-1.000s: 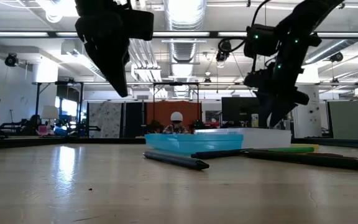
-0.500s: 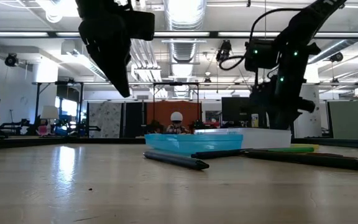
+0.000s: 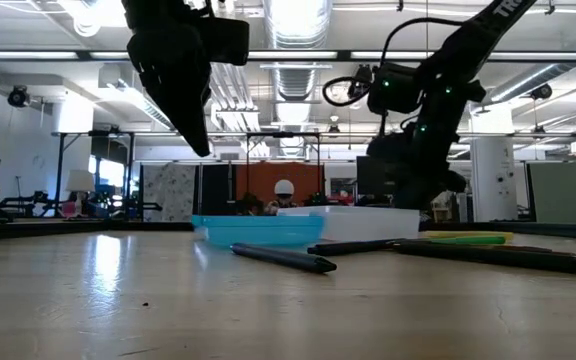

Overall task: Pick & place school supplies into a supply box
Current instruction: Adjust the blue supply box, then put the yellow pen into the blue supply box

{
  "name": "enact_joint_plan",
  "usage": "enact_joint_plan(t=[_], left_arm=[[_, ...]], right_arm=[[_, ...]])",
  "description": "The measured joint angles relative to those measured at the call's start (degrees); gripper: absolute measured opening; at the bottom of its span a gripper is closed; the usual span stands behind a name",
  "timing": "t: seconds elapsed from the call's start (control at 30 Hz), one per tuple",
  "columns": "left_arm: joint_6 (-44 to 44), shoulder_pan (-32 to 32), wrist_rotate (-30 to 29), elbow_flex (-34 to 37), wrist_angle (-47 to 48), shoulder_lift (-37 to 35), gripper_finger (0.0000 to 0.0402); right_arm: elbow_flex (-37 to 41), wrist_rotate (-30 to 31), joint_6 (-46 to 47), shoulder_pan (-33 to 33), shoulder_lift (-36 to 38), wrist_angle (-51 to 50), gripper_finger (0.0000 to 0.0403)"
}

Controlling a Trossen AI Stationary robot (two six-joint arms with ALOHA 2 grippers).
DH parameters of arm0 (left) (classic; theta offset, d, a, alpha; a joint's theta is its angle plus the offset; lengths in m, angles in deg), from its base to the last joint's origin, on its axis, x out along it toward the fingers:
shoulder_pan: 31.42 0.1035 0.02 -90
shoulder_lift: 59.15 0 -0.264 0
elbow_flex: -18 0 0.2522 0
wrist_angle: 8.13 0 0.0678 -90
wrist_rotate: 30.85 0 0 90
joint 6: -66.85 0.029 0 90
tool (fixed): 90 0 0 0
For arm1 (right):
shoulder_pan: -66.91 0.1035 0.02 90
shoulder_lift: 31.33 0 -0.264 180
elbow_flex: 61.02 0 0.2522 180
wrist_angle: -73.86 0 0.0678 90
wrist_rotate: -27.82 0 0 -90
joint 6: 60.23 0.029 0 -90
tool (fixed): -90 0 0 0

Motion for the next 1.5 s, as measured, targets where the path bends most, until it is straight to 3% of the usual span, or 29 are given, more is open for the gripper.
enact_joint_plan(t=[0.2, 0.37, 0.63, 0.83, 1.07, 1.4, 1.5], left_arm=[[0.0, 0.0, 0.0, 0.0, 0.0, 0.0, 0.0115], [0.4, 0.0, -0.6, 0.0, -0.2, 0.0, 0.0115], [1.6, 0.4, -1.2, 0.0, -0.5, 0.0, 0.0115], [1.7, 0.4, -1.2, 0.0, -0.7, 0.0, 0.0115], [1.7, 0.4, -1.2, 0.0, -0.8, 0.0, 0.0115], [1.5, 0.5, -1.2, 0.0, -0.9, 0.0, 0.0115], [1.5, 0.5, -1.2, 0.0, -0.9, 0.0, 0.0115]], right_arm=[[-1.5, 8.8, -2.6, -0.1, 1.9, -7.2, 0.0073], [-0.1, 8.7, -3.7, 0.0, 6.5, -12.5, 0.0116], [4.0, 10.8, -0.2, 0.2, 5.5, -12.8, 0.0204], [4.5, 12.2, 0.2, 0.2, 5.0, -12.4, 0.0231], [7.1, 10.5, 0.6, 0.2, 0.8, -10.8, 0.0193], [6.6, 10.3, 0.0, 0.0, -0.1, -8.0, 0.0032], [6.7, 12.0, -0.4, 0.1, 0.1, -6.6, 0.0021]])
